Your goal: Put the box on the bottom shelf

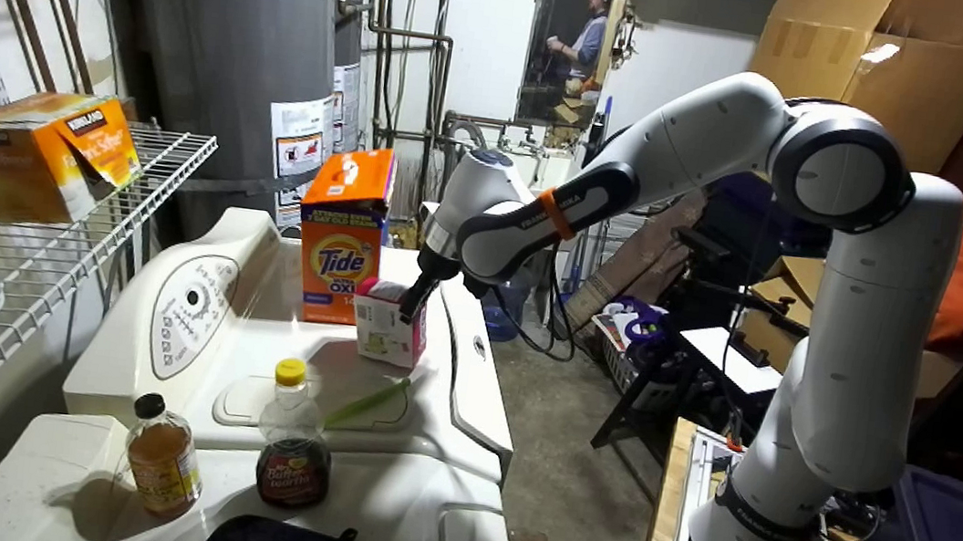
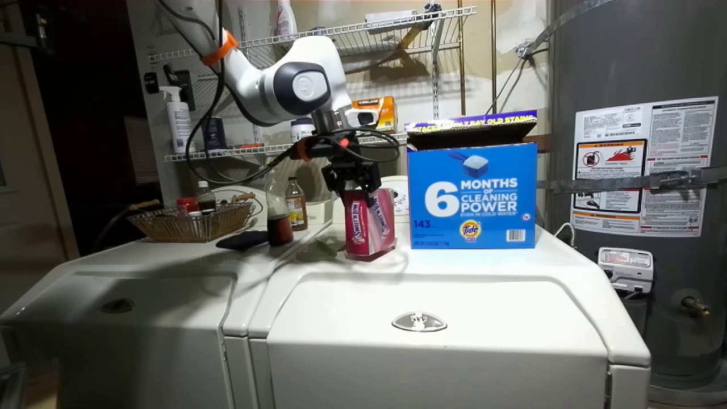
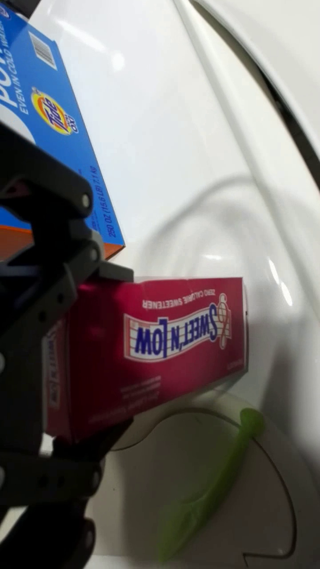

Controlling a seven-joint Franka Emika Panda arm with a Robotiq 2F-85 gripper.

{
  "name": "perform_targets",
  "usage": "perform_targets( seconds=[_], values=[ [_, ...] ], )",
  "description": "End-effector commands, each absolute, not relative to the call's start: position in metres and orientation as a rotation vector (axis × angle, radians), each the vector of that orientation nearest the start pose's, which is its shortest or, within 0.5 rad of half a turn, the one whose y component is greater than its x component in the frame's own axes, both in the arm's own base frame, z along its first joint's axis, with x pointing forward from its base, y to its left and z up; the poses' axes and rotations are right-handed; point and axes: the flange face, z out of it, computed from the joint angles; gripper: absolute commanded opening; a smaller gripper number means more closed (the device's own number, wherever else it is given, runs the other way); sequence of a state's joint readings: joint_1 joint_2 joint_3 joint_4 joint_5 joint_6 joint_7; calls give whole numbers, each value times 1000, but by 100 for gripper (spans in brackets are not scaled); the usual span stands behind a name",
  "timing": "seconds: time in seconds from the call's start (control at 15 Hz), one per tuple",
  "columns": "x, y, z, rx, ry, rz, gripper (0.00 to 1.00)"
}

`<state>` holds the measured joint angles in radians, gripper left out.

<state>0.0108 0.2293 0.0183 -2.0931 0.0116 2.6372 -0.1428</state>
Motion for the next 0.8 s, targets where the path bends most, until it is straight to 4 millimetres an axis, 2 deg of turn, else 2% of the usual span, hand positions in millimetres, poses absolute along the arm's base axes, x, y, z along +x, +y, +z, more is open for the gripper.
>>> perform_targets(
  seconds=[0.0,0.33,0.53,0.6,0.73],
  values=[
    [598,31,369,-3112,-287,-546,68],
    [595,55,400,-3119,-352,-616,68],
    [591,75,420,-3138,-378,-644,77],
    [590,83,427,-3139,-393,-659,74],
    [586,101,440,-3139,-423,-680,74]
  ],
)
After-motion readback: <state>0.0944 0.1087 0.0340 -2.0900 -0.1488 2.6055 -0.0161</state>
